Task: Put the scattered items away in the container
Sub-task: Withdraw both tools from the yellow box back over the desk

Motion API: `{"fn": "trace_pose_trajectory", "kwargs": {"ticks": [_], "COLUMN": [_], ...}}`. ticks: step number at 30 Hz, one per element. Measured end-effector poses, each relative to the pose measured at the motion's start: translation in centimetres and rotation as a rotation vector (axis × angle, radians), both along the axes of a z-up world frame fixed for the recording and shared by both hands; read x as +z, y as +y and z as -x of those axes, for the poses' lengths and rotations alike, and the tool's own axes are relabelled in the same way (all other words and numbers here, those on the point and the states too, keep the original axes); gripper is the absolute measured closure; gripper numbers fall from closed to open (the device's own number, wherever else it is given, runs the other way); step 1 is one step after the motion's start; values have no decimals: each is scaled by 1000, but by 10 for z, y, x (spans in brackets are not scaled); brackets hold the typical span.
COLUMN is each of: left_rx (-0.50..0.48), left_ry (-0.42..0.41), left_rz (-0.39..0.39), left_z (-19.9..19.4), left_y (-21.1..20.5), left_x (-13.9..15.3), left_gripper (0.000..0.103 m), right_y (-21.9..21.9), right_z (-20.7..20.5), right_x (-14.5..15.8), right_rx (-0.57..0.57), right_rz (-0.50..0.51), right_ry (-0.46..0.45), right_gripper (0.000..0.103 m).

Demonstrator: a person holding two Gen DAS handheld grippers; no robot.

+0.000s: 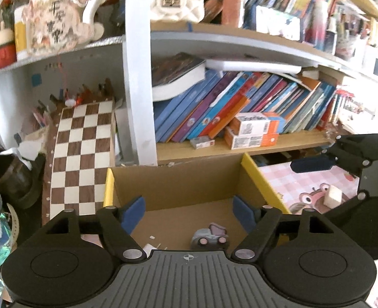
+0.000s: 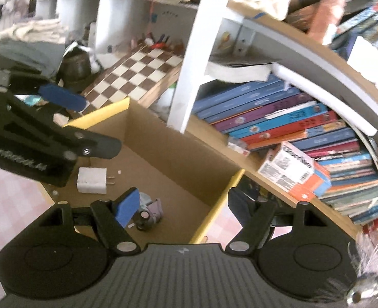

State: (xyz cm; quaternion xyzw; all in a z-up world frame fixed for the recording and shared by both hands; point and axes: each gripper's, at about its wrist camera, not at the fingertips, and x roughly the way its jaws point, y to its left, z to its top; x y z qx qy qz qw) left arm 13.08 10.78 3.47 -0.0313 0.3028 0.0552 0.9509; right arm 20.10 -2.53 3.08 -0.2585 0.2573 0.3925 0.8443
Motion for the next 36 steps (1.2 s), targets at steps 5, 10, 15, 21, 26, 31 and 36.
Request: {"fn": "trace_pose_trajectory", "kwargs": {"ticks": [5,10,15,21,26,31,36], "left_rx": [2,2,1,3,-6,-16,-41], "left_ry": [-22,-42,-41,-34,-33,-33,-17], "left_rz": [-11,-9,-10,13,23,8,-3], "left_z": [15,31,43,53,62,71,79], "left_y": [-12,-22,-30,-38,-49,-60,-71], "left_x": [7,9,8,3,0,-5,-11], "left_gripper": [15,9,8,8,8,8,8], "right_y": [-21,-40,-58,-75,-91,-109,-128], "right_z": [10,18,25,34,42,53,66], "right_x": [6,8,7,2,-3,-12,-28], "right_rx": [-39,-81,-125,-159,-207,-294,-354], "right_rz": [-37,-64,-86,-99,-116,-140,-129], "right_ry": [-5,-5,10,34,49,70,109], "right_gripper": [24,19,18,18,16,16,16]}}
